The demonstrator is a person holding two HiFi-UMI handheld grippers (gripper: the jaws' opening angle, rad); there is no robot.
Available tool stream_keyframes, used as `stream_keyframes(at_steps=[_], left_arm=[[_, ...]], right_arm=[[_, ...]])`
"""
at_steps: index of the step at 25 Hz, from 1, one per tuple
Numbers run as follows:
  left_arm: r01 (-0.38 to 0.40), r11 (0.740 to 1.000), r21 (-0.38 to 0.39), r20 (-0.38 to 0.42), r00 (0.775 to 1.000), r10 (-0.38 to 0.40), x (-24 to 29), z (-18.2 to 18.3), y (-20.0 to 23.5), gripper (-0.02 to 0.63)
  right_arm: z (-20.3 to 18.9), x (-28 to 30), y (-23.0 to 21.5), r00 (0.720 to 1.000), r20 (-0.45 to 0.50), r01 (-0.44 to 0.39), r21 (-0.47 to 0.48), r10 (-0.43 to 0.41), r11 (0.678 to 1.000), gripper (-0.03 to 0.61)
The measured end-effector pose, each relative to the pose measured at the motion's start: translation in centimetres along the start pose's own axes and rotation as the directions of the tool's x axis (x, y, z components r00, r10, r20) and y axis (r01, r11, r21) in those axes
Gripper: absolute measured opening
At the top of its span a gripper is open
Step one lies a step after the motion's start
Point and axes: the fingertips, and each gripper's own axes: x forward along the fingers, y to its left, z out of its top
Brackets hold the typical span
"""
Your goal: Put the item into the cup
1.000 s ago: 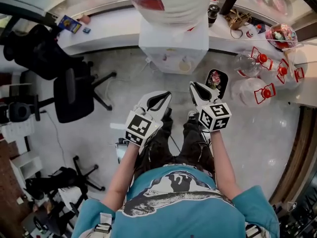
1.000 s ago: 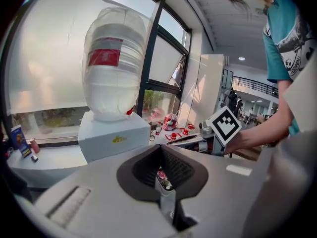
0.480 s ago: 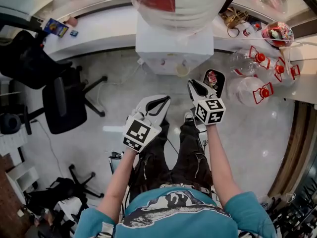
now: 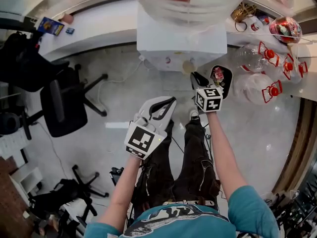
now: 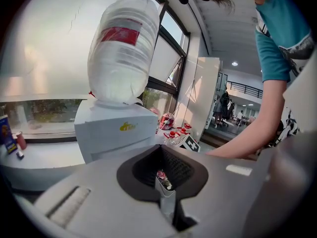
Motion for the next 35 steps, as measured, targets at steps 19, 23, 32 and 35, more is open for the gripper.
stream_keyframes(at_steps=[19, 23, 32, 35], left_arm=[[0.01, 1.0, -0.02, -0.036, 0.999, -0.011, 1.6, -3.4, 1.6, 0.012], [0.016, 1.0, -0.027, -0.038, 0.999, -0.017, 1.6, -3.4, 1.5, 0.012], [0.023, 0.999, -0.022, -0.04, 0.999, -0.024, 1.3, -3.6, 1.3, 0.012], [0.025, 0.999, -0.022, -0.035, 0.999, -0.026, 1.0, -3.5, 1.2, 0.012]], right_arm=[[-2.1, 7.0, -3.5, 0.996, -0.056, 0.072, 0.02, -0.07, 0.997, 0.058], [-2.4, 7.4, -3.3, 0.996, -0.075, 0.055, 0.024, -0.053, 0.998, 0.094], [-3.0, 7.2, -2.9, 0.995, -0.094, 0.041, 0.029, -0.038, 0.999, 0.124], [-3.2, 6.6, -2.7, 0.995, -0.093, 0.035, 0.037, -0.032, 0.999, 0.124]])
